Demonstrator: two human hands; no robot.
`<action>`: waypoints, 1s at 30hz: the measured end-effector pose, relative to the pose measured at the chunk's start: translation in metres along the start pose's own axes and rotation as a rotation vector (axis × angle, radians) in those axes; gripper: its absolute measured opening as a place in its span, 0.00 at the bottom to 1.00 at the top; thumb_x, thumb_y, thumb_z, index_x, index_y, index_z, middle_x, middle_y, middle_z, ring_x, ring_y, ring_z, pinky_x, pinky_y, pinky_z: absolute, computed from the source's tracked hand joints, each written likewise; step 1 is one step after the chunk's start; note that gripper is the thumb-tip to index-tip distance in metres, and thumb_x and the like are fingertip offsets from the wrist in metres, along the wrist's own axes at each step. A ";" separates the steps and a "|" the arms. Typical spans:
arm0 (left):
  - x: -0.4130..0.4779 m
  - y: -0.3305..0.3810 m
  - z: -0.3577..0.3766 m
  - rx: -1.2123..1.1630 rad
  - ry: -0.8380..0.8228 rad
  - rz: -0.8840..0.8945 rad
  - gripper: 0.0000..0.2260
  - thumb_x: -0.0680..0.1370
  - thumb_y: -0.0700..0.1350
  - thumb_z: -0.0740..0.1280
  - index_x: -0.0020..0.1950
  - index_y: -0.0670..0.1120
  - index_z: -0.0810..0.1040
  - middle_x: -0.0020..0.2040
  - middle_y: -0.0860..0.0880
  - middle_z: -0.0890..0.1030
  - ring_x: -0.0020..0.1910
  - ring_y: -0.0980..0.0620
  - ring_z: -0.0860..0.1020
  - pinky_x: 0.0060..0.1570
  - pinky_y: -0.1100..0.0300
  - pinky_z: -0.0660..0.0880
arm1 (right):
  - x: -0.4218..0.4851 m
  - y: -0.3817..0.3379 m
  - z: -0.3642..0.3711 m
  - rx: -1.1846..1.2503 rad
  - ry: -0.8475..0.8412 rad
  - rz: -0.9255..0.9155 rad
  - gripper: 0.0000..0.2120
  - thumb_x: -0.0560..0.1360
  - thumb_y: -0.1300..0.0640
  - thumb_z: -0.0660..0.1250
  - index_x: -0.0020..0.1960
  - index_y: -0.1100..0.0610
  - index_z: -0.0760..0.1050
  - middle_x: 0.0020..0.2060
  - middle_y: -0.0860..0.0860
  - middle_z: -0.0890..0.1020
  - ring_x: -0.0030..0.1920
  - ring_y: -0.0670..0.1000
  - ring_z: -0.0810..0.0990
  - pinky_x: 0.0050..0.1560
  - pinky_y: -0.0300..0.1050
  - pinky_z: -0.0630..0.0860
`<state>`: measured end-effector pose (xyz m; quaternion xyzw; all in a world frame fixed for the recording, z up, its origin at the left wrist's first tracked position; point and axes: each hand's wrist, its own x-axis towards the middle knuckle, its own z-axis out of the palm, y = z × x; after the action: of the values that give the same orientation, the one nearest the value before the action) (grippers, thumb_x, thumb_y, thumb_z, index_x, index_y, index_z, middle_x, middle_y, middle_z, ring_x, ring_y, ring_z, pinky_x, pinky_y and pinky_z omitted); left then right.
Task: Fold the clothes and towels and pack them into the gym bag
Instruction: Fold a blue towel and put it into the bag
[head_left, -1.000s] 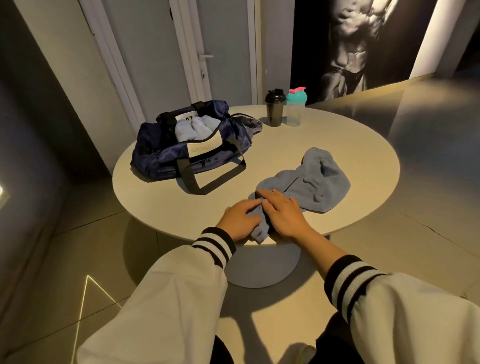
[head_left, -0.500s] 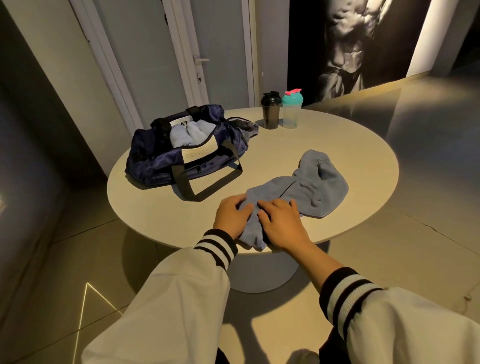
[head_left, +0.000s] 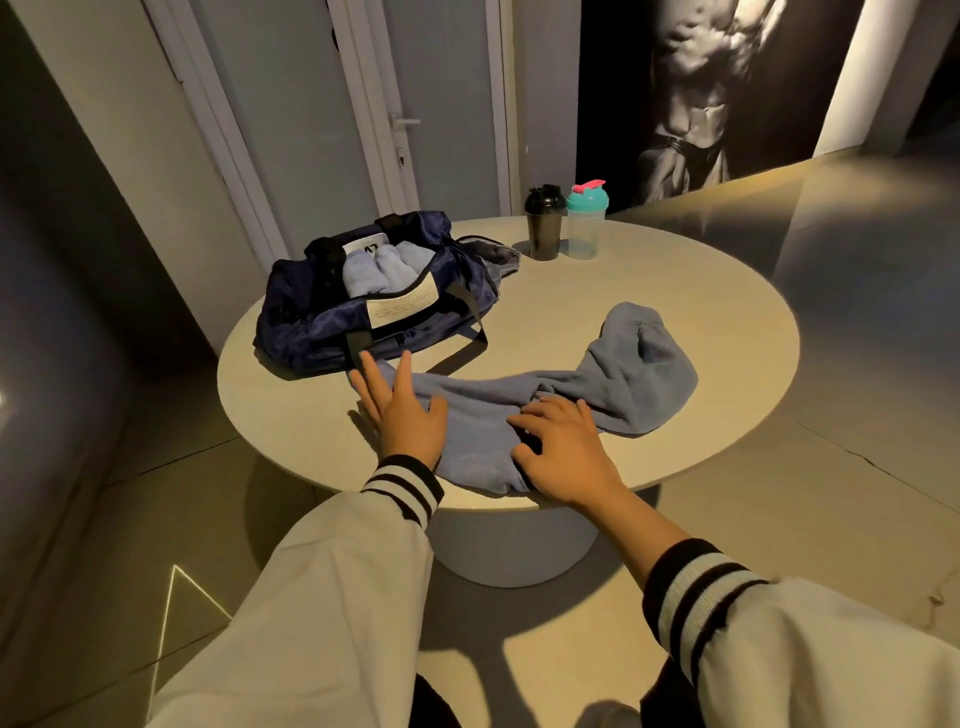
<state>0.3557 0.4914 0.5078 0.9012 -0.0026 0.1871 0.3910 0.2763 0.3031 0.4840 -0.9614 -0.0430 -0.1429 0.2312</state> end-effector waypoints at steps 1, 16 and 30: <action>-0.005 -0.003 0.002 0.079 0.020 0.036 0.24 0.79 0.45 0.68 0.74 0.58 0.68 0.82 0.52 0.48 0.80 0.48 0.47 0.77 0.45 0.52 | 0.000 0.000 0.001 -0.012 0.016 0.003 0.26 0.76 0.42 0.55 0.71 0.48 0.74 0.69 0.49 0.73 0.72 0.52 0.62 0.78 0.58 0.49; -0.021 -0.013 -0.018 0.599 -0.645 0.293 0.24 0.85 0.47 0.50 0.82 0.53 0.52 0.82 0.51 0.50 0.81 0.52 0.49 0.78 0.46 0.47 | 0.002 -0.002 0.001 -0.031 -0.037 0.020 0.22 0.80 0.49 0.59 0.73 0.47 0.71 0.72 0.47 0.72 0.77 0.51 0.60 0.77 0.62 0.35; -0.045 -0.013 -0.022 0.311 -0.496 0.330 0.16 0.82 0.51 0.57 0.69 0.56 0.74 0.69 0.52 0.76 0.66 0.49 0.71 0.71 0.47 0.65 | -0.011 -0.002 0.002 0.150 0.079 -0.059 0.17 0.79 0.42 0.58 0.57 0.46 0.83 0.47 0.47 0.85 0.45 0.47 0.79 0.51 0.47 0.73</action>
<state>0.3088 0.5096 0.4970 0.9555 -0.2152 0.0210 0.2005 0.2656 0.3058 0.4802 -0.9333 -0.0730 -0.1837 0.2999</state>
